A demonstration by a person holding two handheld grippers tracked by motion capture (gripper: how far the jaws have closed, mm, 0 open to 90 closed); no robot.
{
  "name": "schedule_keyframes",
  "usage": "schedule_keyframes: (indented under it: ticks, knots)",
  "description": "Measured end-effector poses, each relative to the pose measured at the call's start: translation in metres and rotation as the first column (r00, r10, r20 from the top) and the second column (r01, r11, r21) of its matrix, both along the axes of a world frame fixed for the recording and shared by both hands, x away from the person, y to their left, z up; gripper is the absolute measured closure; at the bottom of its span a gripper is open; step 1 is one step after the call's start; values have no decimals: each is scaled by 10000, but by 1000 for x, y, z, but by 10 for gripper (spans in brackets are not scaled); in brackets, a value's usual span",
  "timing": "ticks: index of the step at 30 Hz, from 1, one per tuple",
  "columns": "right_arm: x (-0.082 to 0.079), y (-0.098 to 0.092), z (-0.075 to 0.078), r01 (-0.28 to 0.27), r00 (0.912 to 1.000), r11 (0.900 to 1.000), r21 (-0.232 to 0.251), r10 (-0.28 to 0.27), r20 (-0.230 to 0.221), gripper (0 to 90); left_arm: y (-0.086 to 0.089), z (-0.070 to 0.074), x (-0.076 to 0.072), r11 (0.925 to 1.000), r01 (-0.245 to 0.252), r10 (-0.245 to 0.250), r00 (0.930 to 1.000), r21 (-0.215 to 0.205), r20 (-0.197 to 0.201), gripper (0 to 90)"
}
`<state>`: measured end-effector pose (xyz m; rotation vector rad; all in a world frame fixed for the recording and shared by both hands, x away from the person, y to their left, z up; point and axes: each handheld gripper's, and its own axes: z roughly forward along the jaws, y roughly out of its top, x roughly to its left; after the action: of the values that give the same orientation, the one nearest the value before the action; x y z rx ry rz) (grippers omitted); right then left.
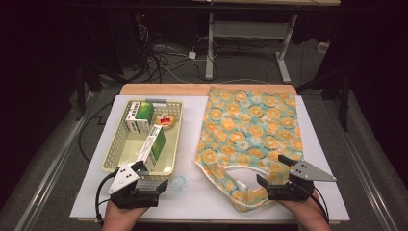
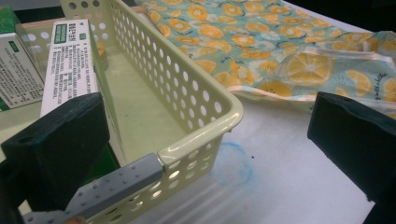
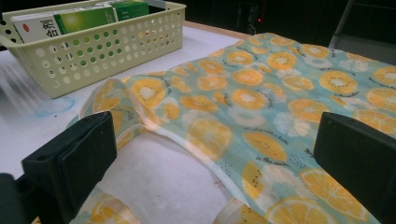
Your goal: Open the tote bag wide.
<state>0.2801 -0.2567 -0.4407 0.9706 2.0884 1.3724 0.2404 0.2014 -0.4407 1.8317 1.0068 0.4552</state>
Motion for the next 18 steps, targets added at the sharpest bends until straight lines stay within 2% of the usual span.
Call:
schedule_keyframes:
  ticks: [10,18]
  knots:
    - [1,-6,1,237,9997,9997,-50,-237,-55,2,0,0,1,10000,12,-12,10000,0,4,0]
    - [8,-22,0,814,9964,9964,-214,-819,-231,15,1,0,1,10000,19,-19,10000,24,31,0]
